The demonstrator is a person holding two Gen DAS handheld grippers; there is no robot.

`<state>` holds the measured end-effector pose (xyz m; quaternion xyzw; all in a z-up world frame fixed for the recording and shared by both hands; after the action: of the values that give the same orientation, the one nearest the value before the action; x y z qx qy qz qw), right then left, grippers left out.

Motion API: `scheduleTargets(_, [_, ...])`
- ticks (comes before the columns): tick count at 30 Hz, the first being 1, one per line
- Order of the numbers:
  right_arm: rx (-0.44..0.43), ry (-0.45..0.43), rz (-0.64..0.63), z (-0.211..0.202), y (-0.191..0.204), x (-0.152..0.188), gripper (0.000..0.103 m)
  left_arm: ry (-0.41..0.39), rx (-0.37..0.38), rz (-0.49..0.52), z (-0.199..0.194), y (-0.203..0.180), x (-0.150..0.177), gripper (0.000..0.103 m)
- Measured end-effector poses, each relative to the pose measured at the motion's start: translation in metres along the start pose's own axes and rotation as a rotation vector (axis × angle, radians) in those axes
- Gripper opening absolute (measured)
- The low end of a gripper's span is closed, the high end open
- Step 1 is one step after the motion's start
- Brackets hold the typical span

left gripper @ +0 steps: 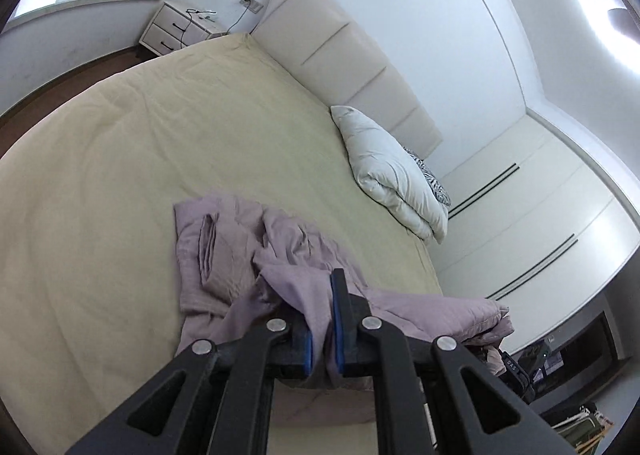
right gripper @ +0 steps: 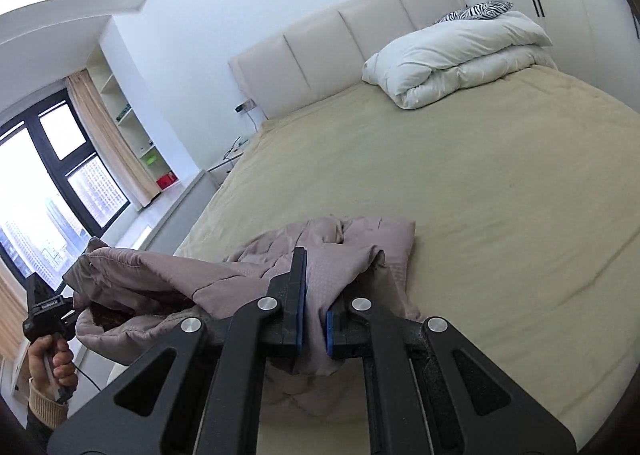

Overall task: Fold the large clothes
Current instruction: 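Lift the hem with both tools and fold it toward the collar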

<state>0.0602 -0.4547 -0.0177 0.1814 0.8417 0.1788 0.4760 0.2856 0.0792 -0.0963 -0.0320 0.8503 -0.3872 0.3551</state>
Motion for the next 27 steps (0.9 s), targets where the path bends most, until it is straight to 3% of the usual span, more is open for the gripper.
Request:
scheduleTargets(5, [0.082, 0.005, 0.017, 0.099, -0.01, -0.053, 0.006, 0.012, -0.058, -0.031, 0.076, 0.025, -0.051, 0.009])
scheduleTargets(9, [0.176, 0.039, -0.023, 0.184, -0.023, -0.067, 0.006, 0.032, -0.132, -0.03, 0.132, 0.054, -0.067, 0.009])
scheduleTargets(16, [0.245, 0.181, 0.019, 0.311, -0.074, -0.043, 0.009, 0.107, -0.27, -0.04, 0.208, 0.116, -0.055, 0.013])
scheduleTargets(20, [0.172, 0.295, 0.119, 0.358, -0.094, -0.021, 0.011, 0.116, -0.229, -0.099, 0.218, 0.128, -0.046, 0.019])
scheduleTargets(23, [-0.017, 0.238, 0.296, 0.348, -0.096, -0.029, 0.026, 0.066, -0.189, -0.083, 0.192, 0.113, -0.051, 0.036])
scheduleTargets(24, [-0.097, 0.192, 0.355, 0.34, -0.095, -0.037, 0.04, 0.04, -0.191, -0.076, 0.179, 0.107, -0.052, 0.04])
scheduleTargets(25, [-0.139, 0.159, 0.393, 0.332, -0.093, -0.042, 0.065, 0.006, -0.199, -0.064, 0.166, 0.101, -0.055, 0.049])
scheduleTargets(27, [-0.158, 0.112, 0.41, 0.318, -0.086, -0.048, 0.076, -0.056, -0.215, -0.007, 0.144, 0.085, -0.061, 0.055])
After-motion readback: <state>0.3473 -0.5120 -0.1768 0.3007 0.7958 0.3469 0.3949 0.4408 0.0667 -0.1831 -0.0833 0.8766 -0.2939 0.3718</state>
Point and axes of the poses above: each gripper's, at about its wrist camera, not at the fingertips, and z roughly the way its jaws point, y to its left, x to its underside, the point moved 8 cm from there along z, roughly the way its jaws point, and after that the axes turned 5 degrees about z, right-handed, at the moved point
